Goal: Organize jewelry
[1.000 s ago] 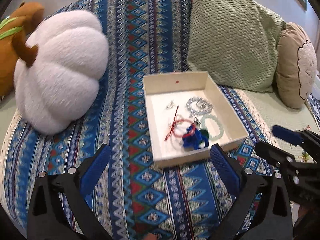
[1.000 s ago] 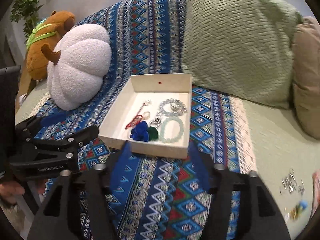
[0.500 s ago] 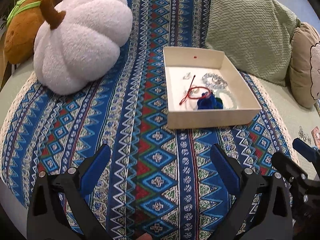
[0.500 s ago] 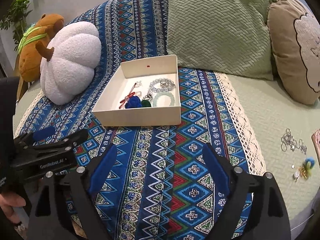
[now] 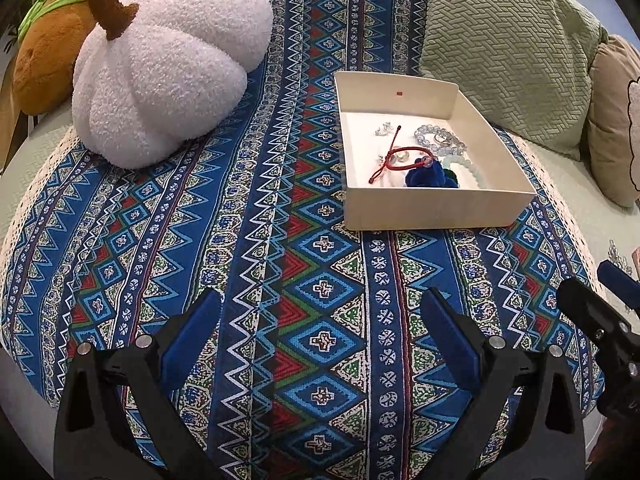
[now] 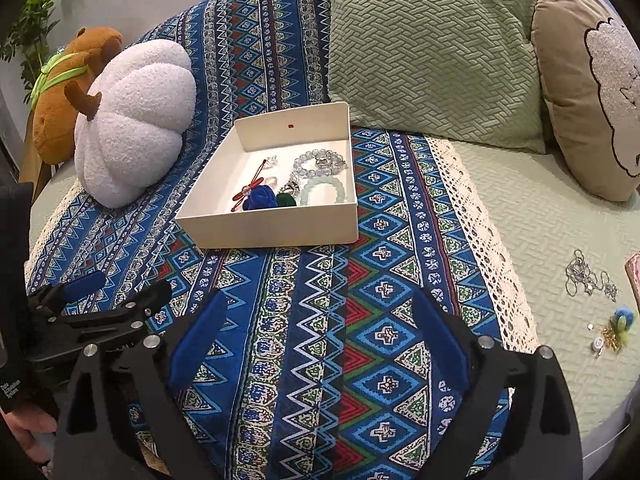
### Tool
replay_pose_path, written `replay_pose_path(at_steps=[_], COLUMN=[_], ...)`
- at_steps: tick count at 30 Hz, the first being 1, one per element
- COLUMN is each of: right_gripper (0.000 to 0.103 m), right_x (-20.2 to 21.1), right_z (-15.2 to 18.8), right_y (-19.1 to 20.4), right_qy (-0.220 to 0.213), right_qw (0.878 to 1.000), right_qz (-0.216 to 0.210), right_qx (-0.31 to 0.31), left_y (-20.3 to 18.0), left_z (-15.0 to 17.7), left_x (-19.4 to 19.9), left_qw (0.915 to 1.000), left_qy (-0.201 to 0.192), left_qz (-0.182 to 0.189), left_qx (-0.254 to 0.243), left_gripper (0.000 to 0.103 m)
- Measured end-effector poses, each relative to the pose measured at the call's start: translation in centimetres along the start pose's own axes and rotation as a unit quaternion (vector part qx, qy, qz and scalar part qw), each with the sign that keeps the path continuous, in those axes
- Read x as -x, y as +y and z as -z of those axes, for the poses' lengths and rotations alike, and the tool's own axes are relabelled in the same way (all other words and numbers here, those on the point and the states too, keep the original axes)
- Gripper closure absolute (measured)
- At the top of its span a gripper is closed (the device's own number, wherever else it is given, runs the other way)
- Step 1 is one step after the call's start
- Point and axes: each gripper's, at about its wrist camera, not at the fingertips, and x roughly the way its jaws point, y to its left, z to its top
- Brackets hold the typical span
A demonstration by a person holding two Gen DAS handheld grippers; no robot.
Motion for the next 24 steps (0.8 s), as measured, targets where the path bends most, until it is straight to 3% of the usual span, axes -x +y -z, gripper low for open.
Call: replay_pose_path(at_steps=[24], right_gripper=[0.011], right_x=[-0.98], right_z=[0.63], right_y=[-0.41], right_qy=[0.010], right_qw=[1.000], right_qz=[0.000], right_qx=[0.005], left_y=[-0.05], left_z=[0.21], left_x=[-0.30], left_qw=[1.0000], left_qy=[0.001], left_qz=[0.008], left_qx=[-0.001], left_gripper=[0.006])
